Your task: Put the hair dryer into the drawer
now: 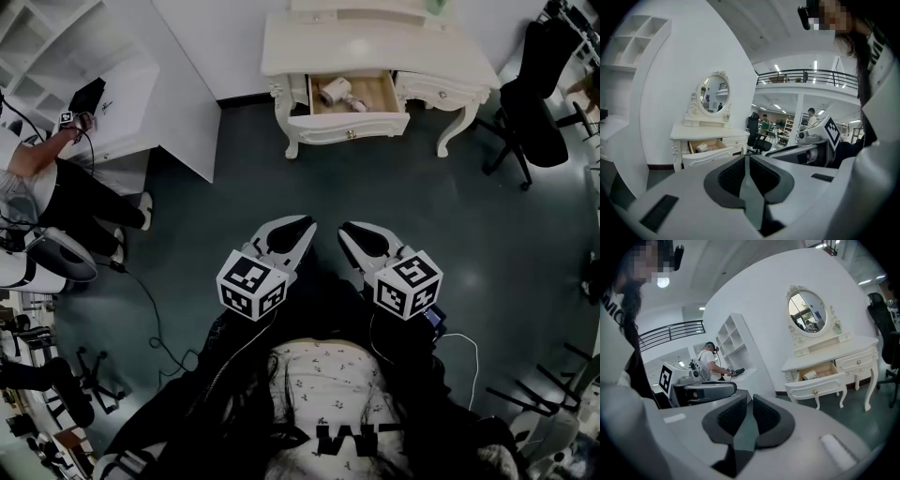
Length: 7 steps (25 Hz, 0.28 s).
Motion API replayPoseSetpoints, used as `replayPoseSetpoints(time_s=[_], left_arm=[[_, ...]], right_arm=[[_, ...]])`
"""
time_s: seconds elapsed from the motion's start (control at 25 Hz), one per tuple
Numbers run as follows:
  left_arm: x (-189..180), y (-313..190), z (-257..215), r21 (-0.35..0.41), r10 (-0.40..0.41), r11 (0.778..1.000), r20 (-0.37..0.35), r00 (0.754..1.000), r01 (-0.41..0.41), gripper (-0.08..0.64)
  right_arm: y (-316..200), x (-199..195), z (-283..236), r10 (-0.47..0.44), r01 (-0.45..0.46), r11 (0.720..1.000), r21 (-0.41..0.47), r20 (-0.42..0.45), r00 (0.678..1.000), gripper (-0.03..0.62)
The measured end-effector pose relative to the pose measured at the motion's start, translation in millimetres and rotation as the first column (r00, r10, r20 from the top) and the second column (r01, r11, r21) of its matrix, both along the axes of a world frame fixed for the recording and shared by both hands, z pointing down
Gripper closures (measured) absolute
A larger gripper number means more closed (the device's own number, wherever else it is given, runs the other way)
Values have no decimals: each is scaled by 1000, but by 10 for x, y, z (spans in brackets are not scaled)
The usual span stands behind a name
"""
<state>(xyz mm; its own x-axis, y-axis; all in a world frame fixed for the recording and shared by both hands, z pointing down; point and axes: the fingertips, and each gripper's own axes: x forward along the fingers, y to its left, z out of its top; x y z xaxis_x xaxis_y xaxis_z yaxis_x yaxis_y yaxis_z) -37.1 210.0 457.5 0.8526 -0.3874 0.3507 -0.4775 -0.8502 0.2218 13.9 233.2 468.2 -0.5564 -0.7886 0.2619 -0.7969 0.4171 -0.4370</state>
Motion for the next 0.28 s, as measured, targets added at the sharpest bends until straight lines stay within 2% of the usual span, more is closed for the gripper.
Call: replayPoseSetpoints(time_s=[0.28], left_arm=[[99,-66,-14,5,7,1000,-2,1000,-7,534]], right_arm=[[-113,87,-35,-11,11,1000,9,-5,1000,545]])
